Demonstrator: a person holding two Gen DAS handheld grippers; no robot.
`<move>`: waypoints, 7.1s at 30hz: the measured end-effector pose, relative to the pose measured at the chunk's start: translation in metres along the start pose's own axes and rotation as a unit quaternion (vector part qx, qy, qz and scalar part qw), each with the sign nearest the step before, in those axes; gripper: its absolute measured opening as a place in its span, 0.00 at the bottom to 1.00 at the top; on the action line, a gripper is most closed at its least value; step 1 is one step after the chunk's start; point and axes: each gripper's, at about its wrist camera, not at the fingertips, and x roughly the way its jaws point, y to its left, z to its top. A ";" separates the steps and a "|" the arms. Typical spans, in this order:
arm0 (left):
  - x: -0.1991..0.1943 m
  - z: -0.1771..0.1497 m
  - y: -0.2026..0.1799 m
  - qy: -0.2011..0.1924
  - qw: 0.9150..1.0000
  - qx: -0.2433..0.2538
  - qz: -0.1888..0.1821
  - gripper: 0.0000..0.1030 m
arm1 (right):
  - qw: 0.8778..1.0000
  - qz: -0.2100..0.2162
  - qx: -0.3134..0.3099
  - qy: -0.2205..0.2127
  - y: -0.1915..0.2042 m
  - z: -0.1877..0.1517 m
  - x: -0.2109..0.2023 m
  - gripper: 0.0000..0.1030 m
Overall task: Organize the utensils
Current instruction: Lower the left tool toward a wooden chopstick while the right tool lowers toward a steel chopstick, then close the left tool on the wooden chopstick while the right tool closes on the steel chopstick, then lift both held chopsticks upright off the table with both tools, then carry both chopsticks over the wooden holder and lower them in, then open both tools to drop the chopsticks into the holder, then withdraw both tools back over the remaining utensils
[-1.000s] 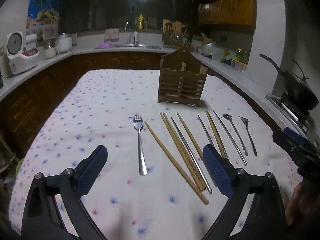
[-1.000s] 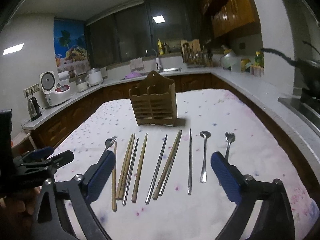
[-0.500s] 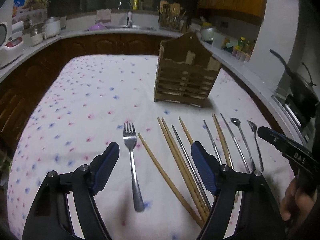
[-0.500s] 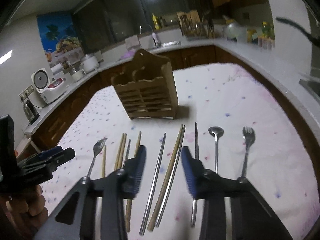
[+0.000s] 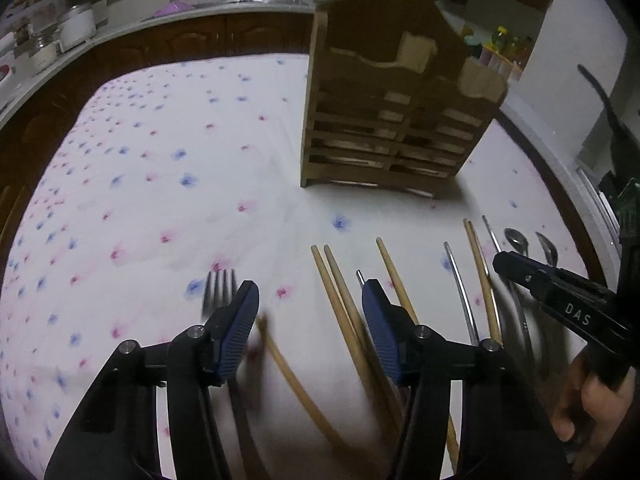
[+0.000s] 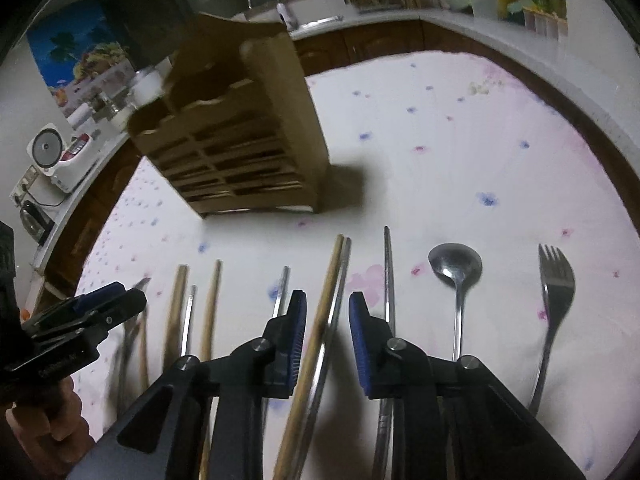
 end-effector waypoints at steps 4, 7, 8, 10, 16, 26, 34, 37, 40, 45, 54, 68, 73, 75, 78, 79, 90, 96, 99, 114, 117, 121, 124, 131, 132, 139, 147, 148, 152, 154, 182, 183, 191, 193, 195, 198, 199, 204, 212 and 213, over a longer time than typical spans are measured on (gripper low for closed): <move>0.012 0.005 -0.002 0.012 1.000 0.007 0.012 0.48 | 1.000 -0.002 -0.005 0.010 -0.003 0.005 0.010 0.21; 0.021 0.007 -0.002 0.023 1.000 0.009 0.013 0.39 | 1.000 -0.005 -0.010 0.016 -0.004 0.007 0.017 0.21; 0.024 0.007 -0.003 0.028 0.999 0.011 0.011 0.34 | 1.000 -0.005 -0.012 0.015 -0.004 0.007 0.017 0.21; 0.029 0.006 -0.004 0.035 0.999 0.018 0.010 0.32 | 1.000 -0.007 -0.015 0.016 -0.004 0.007 0.016 0.21; 0.031 0.007 -0.001 0.039 0.999 0.019 -0.016 0.21 | 1.000 -0.001 -0.014 0.019 -0.006 0.008 0.017 0.18; 0.034 0.010 0.002 0.058 0.996 0.026 -0.058 0.14 | 0.999 0.005 -0.009 0.033 -0.009 0.016 0.023 0.13; 0.037 0.015 -0.001 0.056 0.996 0.030 -0.057 0.14 | 0.999 -0.005 -0.028 0.033 -0.004 0.023 0.030 0.13; 0.035 0.014 0.003 0.056 0.996 0.021 -0.070 0.11 | 0.999 0.003 -0.023 0.028 -0.006 0.022 0.029 0.10; 0.029 0.013 0.010 0.054 0.996 0.014 -0.074 0.06 | 1.000 0.020 -0.006 0.019 -0.011 0.019 0.020 0.00; 0.026 0.008 0.007 0.055 0.996 0.021 -0.061 0.05 | 0.999 0.025 -0.011 0.017 -0.009 0.015 0.014 0.00; 0.032 0.008 0.002 0.058 0.996 0.017 -0.064 0.08 | 0.999 0.018 0.005 0.039 -0.010 0.012 0.022 0.07; 0.042 0.019 -0.007 0.081 0.993 0.059 -0.057 0.09 | 0.997 -0.019 -0.021 0.065 0.002 0.032 0.038 0.07; 0.042 0.020 -0.013 0.084 0.992 0.077 -0.045 0.09 | 0.997 -0.030 -0.030 0.070 0.006 0.033 0.039 0.09; 0.044 0.024 -0.011 0.098 0.992 0.061 -0.046 0.10 | 0.997 -0.029 -0.029 0.070 0.006 0.034 0.039 0.11; 0.045 0.025 -0.016 0.095 0.992 0.071 -0.035 0.11 | 0.997 -0.030 -0.044 0.063 0.008 0.033 0.041 0.12; 0.044 0.024 -0.017 0.090 0.993 0.073 -0.036 0.09 | 0.997 -0.028 -0.049 0.060 0.008 0.032 0.041 0.12; 0.005 0.006 -0.009 0.029 0.996 0.044 -0.069 0.05 | 0.999 0.028 -0.013 0.016 0.006 0.028 -0.001 0.05; -0.051 0.002 -0.006 -0.026 0.994 0.018 -0.102 0.05 | 0.998 0.044 -0.018 -0.029 0.016 0.020 -0.051 0.05; -0.076 -0.001 -0.004 -0.048 0.993 0.017 -0.111 0.04 | 0.997 0.051 -0.022 -0.048 0.022 0.016 -0.073 0.05; -0.163 -0.008 0.005 -0.135 0.982 0.018 -0.128 0.04 | 0.987 0.057 -0.056 -0.139 0.050 0.017 -0.152 0.05; -0.169 -0.007 0.006 -0.147 0.981 0.018 -0.124 0.04 | 0.985 0.056 -0.056 -0.152 0.051 0.020 -0.159 0.05; -0.175 -0.003 0.006 -0.159 0.980 0.019 -0.120 0.04 | 0.983 0.056 -0.051 -0.168 0.049 0.025 -0.166 0.05; -0.180 0.002 0.005 -0.170 0.978 0.019 -0.119 0.04 | 0.980 0.057 -0.047 -0.183 0.048 0.030 -0.169 0.05; -0.192 0.024 0.005 -0.202 0.972 0.019 -0.115 0.04 | 0.975 0.061 -0.042 -0.211 0.049 0.050 -0.174 0.05; -0.194 0.027 0.005 -0.205 0.972 0.019 -0.115 0.04 | 0.974 0.061 -0.041 -0.216 0.049 0.053 -0.174 0.05; -0.205 0.060 0.011 -0.242 0.964 0.016 -0.108 0.04 | 0.966 0.065 -0.037 -0.248 0.052 0.084 -0.171 0.05; -0.215 0.117 0.021 -0.296 0.951 0.004 -0.094 0.04 | 0.955 0.060 -0.024 -0.291 0.053 0.132 -0.164 0.05; -0.215 0.127 0.023 -0.302 0.949 0.000 -0.093 0.04 | 0.953 0.059 -0.022 -0.296 0.053 0.140 -0.162 0.05; -0.206 0.159 0.027 -0.321 0.944 -0.010 -0.079 0.04 | 0.948 0.050 -0.012 -0.315 0.050 0.167 -0.151 0.04; -0.196 0.173 0.030 -0.328 0.942 -0.023 -0.073 0.04 | 0.947 0.049 -0.007 -0.317 0.047 0.176 -0.141 0.05; -0.058 0.167 0.022 -0.264 0.963 -0.046 -0.033 0.05 | 0.964 0.051 0.015 -0.259 0.020 0.161 -0.041 0.05; -0.059 0.168 0.021 -0.262 0.964 -0.043 -0.033 0.05 | 0.965 0.052 0.015 -0.257 0.021 0.161 -0.040 0.05; -0.060 0.168 0.019 -0.244 0.969 -0.033 -0.032 0.22 | 0.969 0.068 0.016 -0.239 0.020 0.159 -0.041 0.27; -0.063 0.165 0.022 -0.244 0.969 -0.042 -0.026 0.57 | 0.966 0.080 0.021 -0.243 0.018 0.156 -0.047 0.56; -0.071 0.158 0.026 -0.256 0.965 -0.053 -0.025 0.71 | 0.964 0.080 0.020 -0.251 0.018 0.152 -0.054 0.60; -0.081 0.149 0.030 -0.255 0.965 -0.057 -0.029 0.72 | 0.965 0.090 0.025 -0.246 0.015 0.146 -0.065 0.64; -0.085 0.145 0.032 -0.256 0.964 -0.060 -0.032 0.72 | 0.964 0.091 0.027 -0.247 0.014 0.142 -0.069 0.67; -0.106 0.114 0.041 -0.248 0.966 -0.073 -0.031 0.78 | 0.963 0.103 0.035 -0.246 0.008 0.121 -0.093 0.80; -0.124 0.056 0.047 -0.212 0.974 -0.079 -0.029 0.79 | 0.967 0.107 0.011 -0.231 0.015 0.072 -0.131 0.91; -0.126 0.050 0.046 -0.208 0.974 -0.080 -0.027 0.79 | 0.968 0.106 0.006 -0.229 0.017 0.064 -0.135 0.92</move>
